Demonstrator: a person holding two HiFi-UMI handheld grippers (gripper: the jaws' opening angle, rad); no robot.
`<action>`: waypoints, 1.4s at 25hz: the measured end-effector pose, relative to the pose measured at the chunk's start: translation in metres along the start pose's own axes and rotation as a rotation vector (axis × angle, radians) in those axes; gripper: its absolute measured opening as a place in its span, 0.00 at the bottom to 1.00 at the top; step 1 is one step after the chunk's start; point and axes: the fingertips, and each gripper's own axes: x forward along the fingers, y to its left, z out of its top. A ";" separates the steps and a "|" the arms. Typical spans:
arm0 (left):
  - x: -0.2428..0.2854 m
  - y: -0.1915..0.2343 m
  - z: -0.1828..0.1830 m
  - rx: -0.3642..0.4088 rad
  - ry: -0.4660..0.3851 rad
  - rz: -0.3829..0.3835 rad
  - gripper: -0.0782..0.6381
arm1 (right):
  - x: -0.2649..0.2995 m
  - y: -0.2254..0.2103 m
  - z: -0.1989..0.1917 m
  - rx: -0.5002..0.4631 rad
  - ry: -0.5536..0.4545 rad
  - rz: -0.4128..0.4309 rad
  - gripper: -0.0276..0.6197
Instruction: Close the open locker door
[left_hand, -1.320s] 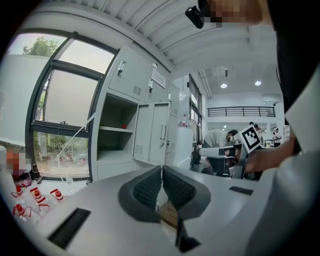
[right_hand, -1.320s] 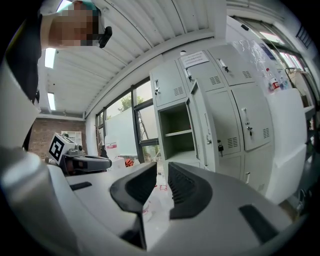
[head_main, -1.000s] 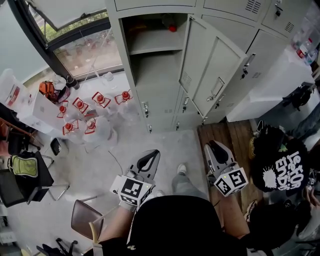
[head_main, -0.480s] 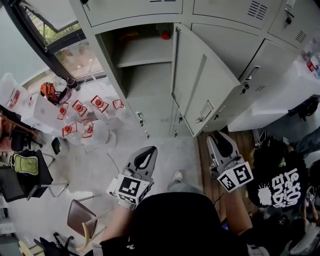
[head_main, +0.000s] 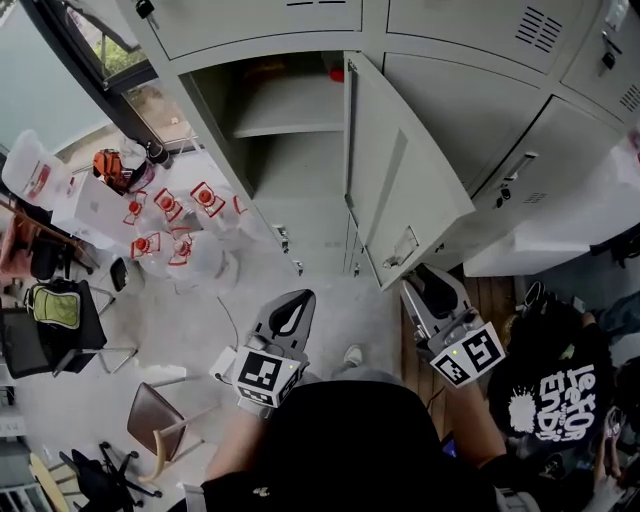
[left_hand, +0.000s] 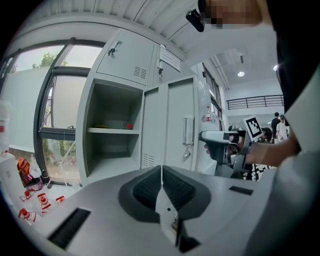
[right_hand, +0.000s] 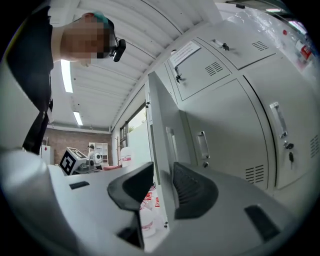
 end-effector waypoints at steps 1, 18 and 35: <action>0.001 0.001 0.001 0.002 0.000 0.003 0.15 | 0.002 0.000 -0.001 0.004 0.001 0.007 0.23; -0.031 0.067 -0.006 -0.014 -0.002 -0.021 0.15 | 0.054 0.068 -0.015 -0.001 0.009 0.005 0.19; -0.122 0.190 -0.021 -0.038 -0.034 0.020 0.15 | 0.162 0.125 -0.036 -0.051 0.035 -0.112 0.18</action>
